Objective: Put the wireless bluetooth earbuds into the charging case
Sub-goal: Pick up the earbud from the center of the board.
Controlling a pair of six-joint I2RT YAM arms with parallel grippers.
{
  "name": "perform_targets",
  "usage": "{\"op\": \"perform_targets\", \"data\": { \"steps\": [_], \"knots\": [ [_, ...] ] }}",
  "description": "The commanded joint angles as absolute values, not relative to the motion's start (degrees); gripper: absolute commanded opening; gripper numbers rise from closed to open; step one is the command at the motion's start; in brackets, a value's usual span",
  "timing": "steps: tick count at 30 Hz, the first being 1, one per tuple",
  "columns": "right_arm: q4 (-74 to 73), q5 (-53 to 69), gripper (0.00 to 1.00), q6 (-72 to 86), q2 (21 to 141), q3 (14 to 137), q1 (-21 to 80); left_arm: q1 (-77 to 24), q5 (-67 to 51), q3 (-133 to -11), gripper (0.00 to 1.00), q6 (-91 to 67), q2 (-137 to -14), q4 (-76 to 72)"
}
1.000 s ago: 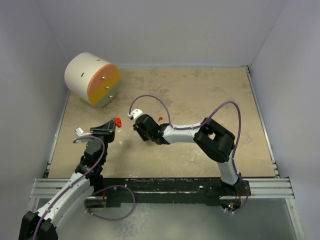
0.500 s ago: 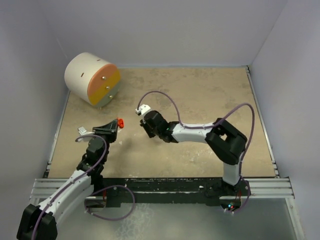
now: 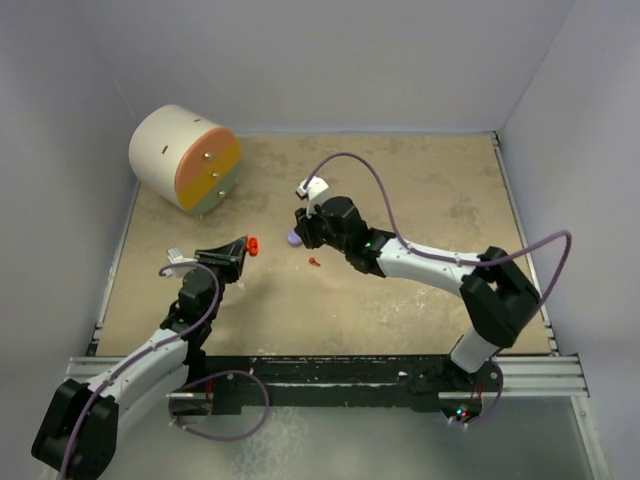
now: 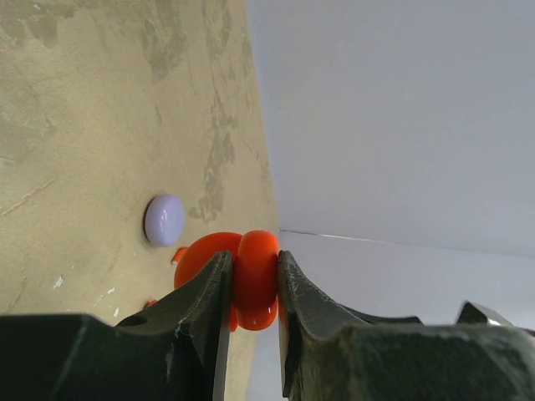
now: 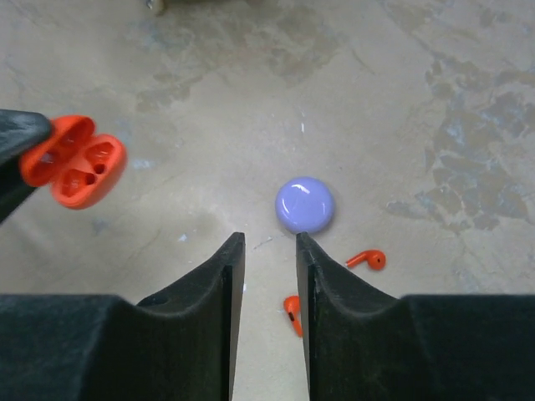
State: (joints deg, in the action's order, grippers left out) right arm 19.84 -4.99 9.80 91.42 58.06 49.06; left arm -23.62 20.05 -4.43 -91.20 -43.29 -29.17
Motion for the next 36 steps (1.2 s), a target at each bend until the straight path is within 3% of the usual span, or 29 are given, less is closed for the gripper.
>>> {"op": "perform_targets", "data": {
  "steps": [1, 7, 15, 36],
  "knots": [
    [7.8, -9.7, 0.36, 9.7, 98.3, 63.9, 49.5, -23.3, 19.4, -5.9, 0.0, -93.0, -42.7, -34.1],
    [4.5, -13.5, 0.44, 13.9, 97.6, 62.6, 50.2, -23.3, 20.1, -5.2, 0.0, -93.2, -41.7, -33.6],
    [2.2, -15.1, 0.46, 13.1, 101.9, 63.7, 50.9, -23.2, 19.7, -4.4, 0.0, -93.7, -42.9, -35.6],
    [2.6, -13.3, 0.36, 10.7, 106.3, 64.1, 51.5, -23.3, 19.9, -4.0, 0.0, -93.9, -43.7, -36.3]
  ]
}}
